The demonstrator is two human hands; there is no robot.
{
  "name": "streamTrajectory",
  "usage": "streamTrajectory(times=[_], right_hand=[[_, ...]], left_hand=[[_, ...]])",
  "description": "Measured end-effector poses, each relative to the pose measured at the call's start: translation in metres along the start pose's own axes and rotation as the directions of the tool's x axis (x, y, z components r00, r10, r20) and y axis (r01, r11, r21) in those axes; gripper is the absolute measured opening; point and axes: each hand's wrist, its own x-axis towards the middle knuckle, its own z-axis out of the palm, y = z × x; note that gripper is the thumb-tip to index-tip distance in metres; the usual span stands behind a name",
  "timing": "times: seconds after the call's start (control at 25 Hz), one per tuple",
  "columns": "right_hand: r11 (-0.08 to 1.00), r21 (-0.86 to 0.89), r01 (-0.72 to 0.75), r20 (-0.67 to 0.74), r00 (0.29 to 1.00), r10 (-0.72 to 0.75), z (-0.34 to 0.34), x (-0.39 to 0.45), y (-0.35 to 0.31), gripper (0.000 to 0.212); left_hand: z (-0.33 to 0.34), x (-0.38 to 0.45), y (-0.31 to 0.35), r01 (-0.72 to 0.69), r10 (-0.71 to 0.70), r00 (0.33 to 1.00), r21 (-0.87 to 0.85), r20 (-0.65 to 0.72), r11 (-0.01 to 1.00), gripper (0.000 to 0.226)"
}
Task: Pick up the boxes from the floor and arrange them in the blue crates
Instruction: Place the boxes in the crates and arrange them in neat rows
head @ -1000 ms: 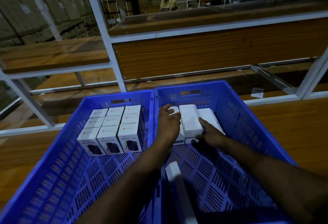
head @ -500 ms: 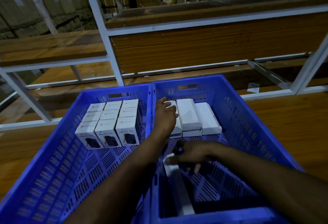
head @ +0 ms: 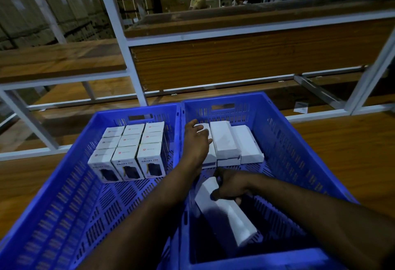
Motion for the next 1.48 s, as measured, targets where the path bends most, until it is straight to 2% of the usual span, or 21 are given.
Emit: streamTrajectory(times=[0.12, 0.2, 0.28, 0.36, 0.44, 0.52, 0.64, 0.72, 0.8, 0.92, 1.08, 1.2, 1.32, 1.4, 1.48], right_hand=[[0.999, 0.031, 0.016, 0.015, 1.0, -0.016, 0.004, 0.006, 0.01, 0.101], [0.997, -0.07, 0.031, 0.034, 0.999, -0.029, 0.011, 0.011, 0.011, 0.119], [0.993, -0.109, 0.033, 0.02, 0.999, -0.031, 0.014, 0.015, 0.011, 0.123], [0.999, -0.031, 0.037, -0.016, 0.999, -0.038, 0.005, 0.015, 0.012, 0.115], [0.98, 0.176, 0.094, -0.065, 0.994, -0.083, -0.013, 0.012, 0.017, 0.107], [0.901, 0.408, 0.149, -0.147, 0.984, -0.097, -0.034, 0.008, 0.027, 0.098], [0.784, 0.592, 0.189, -0.264, 0.964, -0.033, -0.057, 0.002, 0.037, 0.084], [0.668, 0.712, 0.217, -0.315, 0.949, 0.027, -0.062, 0.005, 0.043, 0.074], [0.558, 0.791, 0.253, -0.351, 0.933, 0.075, -0.065, 0.007, 0.043, 0.072], [0.439, 0.841, 0.318, -0.41, 0.903, 0.131, -0.067, 0.011, 0.043, 0.076], [0.328, 0.878, 0.348, -0.423, 0.886, 0.192, -0.069, 0.009, 0.04, 0.056], [0.292, 0.873, 0.391, -0.448, 0.88, 0.159, -0.071, 0.002, 0.036, 0.035], [0.285, 0.822, 0.493, -0.54, 0.834, 0.115, -0.073, -0.001, 0.037, 0.038], [0.327, 0.767, 0.552, -0.601, 0.797, 0.064, -0.075, -0.005, 0.036, 0.034], [0.302, 0.756, 0.58, -0.622, 0.781, 0.058, -0.076, -0.009, 0.034, 0.038]], left_hand=[[0.001, -0.001, 0.001, -0.002, 0.002, 1.0, -0.001, 0.001, 1.0, 0.047], [0.001, -0.002, 0.002, 0.0, 0.0, 1.0, 0.005, -0.002, 1.0, 0.047], [0.001, -0.003, 0.002, 0.002, -0.002, 1.0, 0.008, -0.003, 1.0, 0.048], [0.0, -0.004, 0.002, 0.0, 0.0, 1.0, 0.018, 0.003, 1.0, 0.048], [-0.002, -0.005, 0.002, -0.006, 0.006, 1.0, 0.034, 0.015, 0.999, 0.048], [-0.003, -0.004, 0.0, -0.012, 0.011, 1.0, 0.062, 0.026, 0.998, 0.048], [-0.003, -0.001, -0.004, -0.025, 0.019, 0.998, 0.111, 0.062, 0.993, 0.056], [-0.003, -0.001, -0.006, -0.034, 0.016, 0.996, 0.217, 0.083, 0.976, 0.064], [-0.003, -0.002, -0.007, -0.009, -0.02, 0.993, 0.24, 0.119, 0.971, 0.07], [-0.003, -0.007, -0.005, 0.05, -0.094, 0.974, 0.209, 0.208, 0.977, 0.072], [-0.002, -0.004, -0.005, 0.063, -0.126, 0.965, 0.26, 0.231, 0.964, 0.054], [-0.002, 0.002, -0.01, 0.045, -0.131, 0.963, 0.34, 0.235, 0.939, 0.042], [-0.001, -0.004, -0.004, 0.056, -0.152, 0.953, 0.339, 0.262, 0.939, 0.044], [-0.002, -0.008, 0.0, 0.098, -0.203, 0.919, 0.302, 0.338, 0.948, 0.057], [-0.001, -0.016, 0.005, 0.101, -0.217, 0.869, 0.268, 0.445, 0.958, 0.062]])
